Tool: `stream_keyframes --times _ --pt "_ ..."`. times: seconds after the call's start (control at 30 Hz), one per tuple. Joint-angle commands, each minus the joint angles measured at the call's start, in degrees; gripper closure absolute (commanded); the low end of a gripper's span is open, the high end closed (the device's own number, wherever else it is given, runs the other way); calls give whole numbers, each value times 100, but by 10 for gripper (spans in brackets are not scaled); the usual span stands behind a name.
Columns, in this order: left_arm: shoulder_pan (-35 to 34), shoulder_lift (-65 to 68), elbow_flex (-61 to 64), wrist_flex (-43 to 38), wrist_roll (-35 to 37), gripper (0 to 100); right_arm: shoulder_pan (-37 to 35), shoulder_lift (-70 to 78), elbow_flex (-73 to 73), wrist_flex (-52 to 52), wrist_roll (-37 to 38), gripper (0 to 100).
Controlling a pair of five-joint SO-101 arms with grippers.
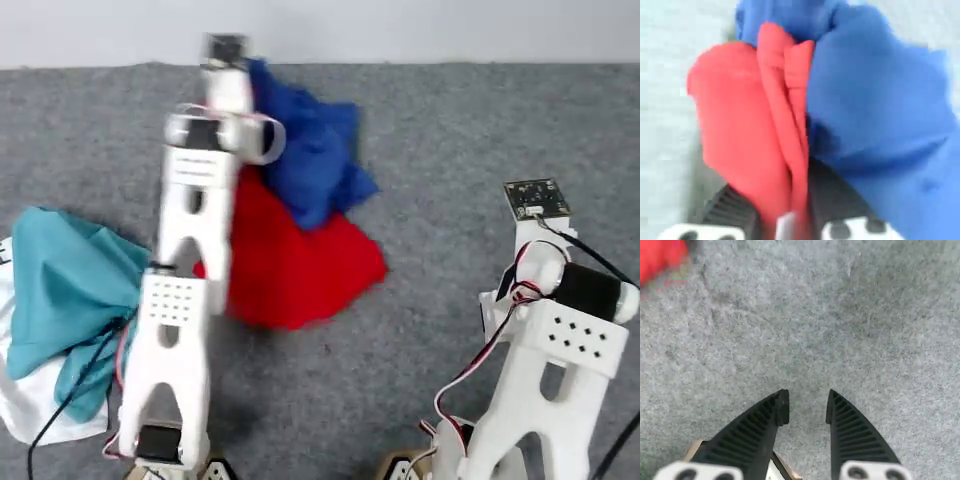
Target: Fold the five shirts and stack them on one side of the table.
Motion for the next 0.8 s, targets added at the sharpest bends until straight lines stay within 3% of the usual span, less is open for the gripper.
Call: stream_keyframes --times 0.0,0.13,0.4,0.77 --pt "-905 -1002 -778 624 -79 987 75 4 -18 -75 -26 861" --pt "-1934 -1688 -804 1125 -79 987 75 4 -18 -75 -26 861" --pt "-3675 -2980 -813 1213 -70 987 66 4 -18 -75 -26 861" --pt "-3815 -3385 -725 1380 -44 985 66 4 -18 -57 -26 861"
